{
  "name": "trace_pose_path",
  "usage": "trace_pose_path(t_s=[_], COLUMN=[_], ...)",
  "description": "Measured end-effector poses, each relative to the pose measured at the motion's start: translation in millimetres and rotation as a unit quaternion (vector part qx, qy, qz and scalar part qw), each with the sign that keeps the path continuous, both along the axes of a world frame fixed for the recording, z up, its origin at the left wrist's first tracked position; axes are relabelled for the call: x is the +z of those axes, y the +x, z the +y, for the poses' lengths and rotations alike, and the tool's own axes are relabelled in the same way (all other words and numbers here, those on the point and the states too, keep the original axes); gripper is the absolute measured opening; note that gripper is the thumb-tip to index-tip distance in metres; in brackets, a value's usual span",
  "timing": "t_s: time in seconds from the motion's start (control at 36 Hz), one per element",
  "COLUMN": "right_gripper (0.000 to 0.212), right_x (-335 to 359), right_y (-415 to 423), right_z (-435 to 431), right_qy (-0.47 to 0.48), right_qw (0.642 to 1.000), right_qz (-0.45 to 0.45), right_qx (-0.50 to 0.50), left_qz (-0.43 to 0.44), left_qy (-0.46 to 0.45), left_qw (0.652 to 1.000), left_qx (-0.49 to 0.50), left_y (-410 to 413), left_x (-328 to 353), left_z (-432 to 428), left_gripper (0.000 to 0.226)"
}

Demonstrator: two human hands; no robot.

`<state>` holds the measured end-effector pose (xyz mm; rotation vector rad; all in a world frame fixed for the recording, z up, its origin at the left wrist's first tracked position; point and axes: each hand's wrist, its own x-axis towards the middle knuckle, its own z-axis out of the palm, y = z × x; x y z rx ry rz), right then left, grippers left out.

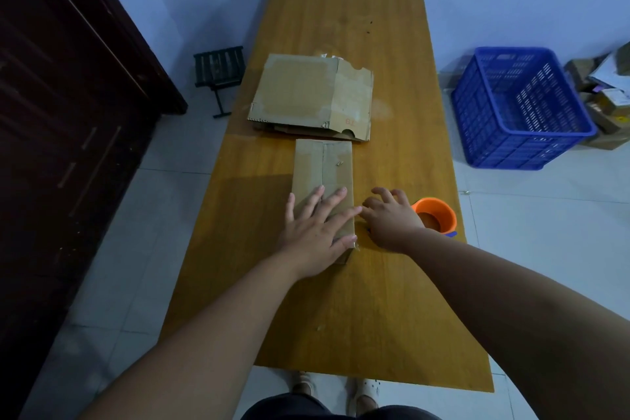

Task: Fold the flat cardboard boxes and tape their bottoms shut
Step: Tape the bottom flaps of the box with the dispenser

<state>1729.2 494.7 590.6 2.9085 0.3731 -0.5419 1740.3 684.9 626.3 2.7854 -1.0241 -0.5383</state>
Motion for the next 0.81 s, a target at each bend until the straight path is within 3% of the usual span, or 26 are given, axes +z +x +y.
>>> trace_pose_path(t_s=[0.17, 0.25, 0.33, 0.42, 0.5, 0.61, 0.72, 0.81], right_gripper=[0.049, 0.037, 0.027, 0.017, 0.013, 0.013, 0.006, 0.014], right_x=[2.8, 5.9, 16.6, 32.9, 41.5, 39.5, 36.5, 35.1], right_y=[3.4, 1.6, -1.2, -9.2, -23.9, -41.5, -51.9, -56.1], right_z=[-3.4, -5.2, 2.7, 13.8, 21.8, 38.7, 55.9, 62.0], right_qy=[0.117, 0.232, 0.352, 0.481, 0.547, 0.597, 0.66, 0.675], right_qw=[0.988, 0.955, 0.873, 0.746, 0.664, 0.632, 0.565, 0.528], right_qz=[-0.013, -0.109, -0.239, -0.283, -0.251, -0.146, -0.046, -0.009], right_qx=[-0.099, -0.15, -0.24, -0.363, -0.443, -0.471, -0.493, -0.516], left_qz=[0.002, 0.014, 0.035, 0.044, 0.037, 0.055, 0.098, 0.156], left_qy=[-0.003, -0.011, -0.022, -0.035, -0.033, -0.047, -0.081, -0.118], left_qw=[1.0, 1.0, 0.999, 0.998, 0.998, 0.996, 0.99, 0.977], left_qx=[0.001, 0.007, 0.019, 0.031, 0.037, 0.053, 0.068, 0.081], left_y=[0.9, 2.3, 2.9, 3.5, 4.7, 6.5, 10.7, 18.5], left_x=[-0.5, 0.0, 1.3, 1.7, 0.7, 1.4, 6.2, 11.8], left_z=[-0.2, -0.5, -1.2, -2.1, -2.5, -3.2, -2.8, -0.1], left_gripper=[0.051, 0.05, 0.048, 0.044, 0.045, 0.052, 0.051, 0.054])
